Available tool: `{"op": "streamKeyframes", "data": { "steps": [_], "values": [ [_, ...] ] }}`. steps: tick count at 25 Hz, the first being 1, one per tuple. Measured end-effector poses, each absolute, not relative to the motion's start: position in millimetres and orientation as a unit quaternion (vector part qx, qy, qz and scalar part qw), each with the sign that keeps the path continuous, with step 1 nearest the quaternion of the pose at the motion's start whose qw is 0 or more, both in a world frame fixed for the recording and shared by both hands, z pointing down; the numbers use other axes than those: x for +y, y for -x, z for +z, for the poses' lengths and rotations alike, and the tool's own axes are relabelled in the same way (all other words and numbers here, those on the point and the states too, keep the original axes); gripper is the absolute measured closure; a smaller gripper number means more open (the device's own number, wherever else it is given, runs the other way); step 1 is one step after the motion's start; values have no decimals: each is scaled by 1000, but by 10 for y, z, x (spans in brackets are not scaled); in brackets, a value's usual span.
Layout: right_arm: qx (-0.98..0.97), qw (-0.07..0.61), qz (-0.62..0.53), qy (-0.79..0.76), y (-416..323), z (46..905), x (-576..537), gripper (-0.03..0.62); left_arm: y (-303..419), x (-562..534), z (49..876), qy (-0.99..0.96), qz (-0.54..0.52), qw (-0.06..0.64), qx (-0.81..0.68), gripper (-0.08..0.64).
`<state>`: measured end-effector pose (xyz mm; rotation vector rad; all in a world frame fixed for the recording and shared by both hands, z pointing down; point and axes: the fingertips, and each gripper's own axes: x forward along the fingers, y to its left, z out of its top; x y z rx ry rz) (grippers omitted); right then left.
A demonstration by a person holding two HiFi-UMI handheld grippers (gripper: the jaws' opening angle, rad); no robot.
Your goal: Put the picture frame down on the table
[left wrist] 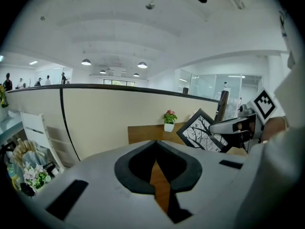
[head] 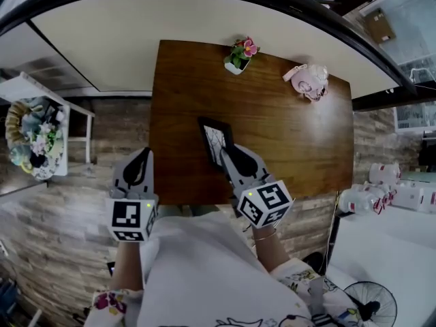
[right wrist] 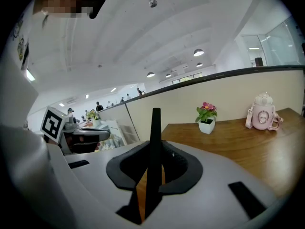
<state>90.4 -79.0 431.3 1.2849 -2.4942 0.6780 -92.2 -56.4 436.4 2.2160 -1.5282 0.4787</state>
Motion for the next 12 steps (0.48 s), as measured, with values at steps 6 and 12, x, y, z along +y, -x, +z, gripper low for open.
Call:
{"op": "streamKeyframes", "data": {
  "steps": [6, 12],
  "values": [
    [-852, 117, 273, -432, -792, 4488, -759, 533, 897, -542, 4487, -795, 171, 212, -542, 555],
    [-844, 115, 309, -423, -698, 4710, -731, 534, 936, -533, 4664, -792, 178, 221, -540, 555]
  ]
}}
